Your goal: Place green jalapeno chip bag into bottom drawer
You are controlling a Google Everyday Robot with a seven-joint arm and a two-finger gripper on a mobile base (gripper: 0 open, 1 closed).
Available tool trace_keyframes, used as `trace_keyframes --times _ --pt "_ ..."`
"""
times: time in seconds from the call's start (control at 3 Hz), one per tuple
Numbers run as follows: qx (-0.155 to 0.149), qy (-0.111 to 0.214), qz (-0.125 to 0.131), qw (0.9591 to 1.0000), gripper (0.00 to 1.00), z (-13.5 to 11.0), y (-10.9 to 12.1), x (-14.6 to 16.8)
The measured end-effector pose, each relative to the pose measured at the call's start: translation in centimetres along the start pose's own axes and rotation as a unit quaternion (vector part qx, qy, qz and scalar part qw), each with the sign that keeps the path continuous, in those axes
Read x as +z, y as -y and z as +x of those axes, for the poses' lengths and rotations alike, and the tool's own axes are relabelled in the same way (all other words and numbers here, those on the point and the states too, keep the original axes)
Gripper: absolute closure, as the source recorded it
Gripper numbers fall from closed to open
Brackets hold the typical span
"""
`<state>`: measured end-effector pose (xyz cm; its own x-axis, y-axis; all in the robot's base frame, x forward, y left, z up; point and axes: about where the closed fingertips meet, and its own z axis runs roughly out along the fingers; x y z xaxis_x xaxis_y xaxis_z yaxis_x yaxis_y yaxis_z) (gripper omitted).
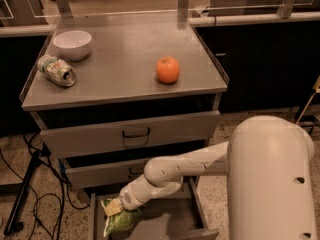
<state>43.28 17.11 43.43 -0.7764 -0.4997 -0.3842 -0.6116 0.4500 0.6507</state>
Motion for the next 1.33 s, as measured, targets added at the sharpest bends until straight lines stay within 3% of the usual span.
trace_keyframes --times 0.33,0.67,1.0,1.33 --pt "0.016 -0.002 -0.003 0.9999 1.00 0.8 0.9 1.0" --pt "0.039 0.003 0.014 0.9992 1.00 1.6 4.2 2.0" --pt "0.069 0.007 0.026 0.9972 1.00 2.6 9.9 3.3" --pt "0.071 0.007 0.027 0.9971 1.00 2.5 10.1 3.3"
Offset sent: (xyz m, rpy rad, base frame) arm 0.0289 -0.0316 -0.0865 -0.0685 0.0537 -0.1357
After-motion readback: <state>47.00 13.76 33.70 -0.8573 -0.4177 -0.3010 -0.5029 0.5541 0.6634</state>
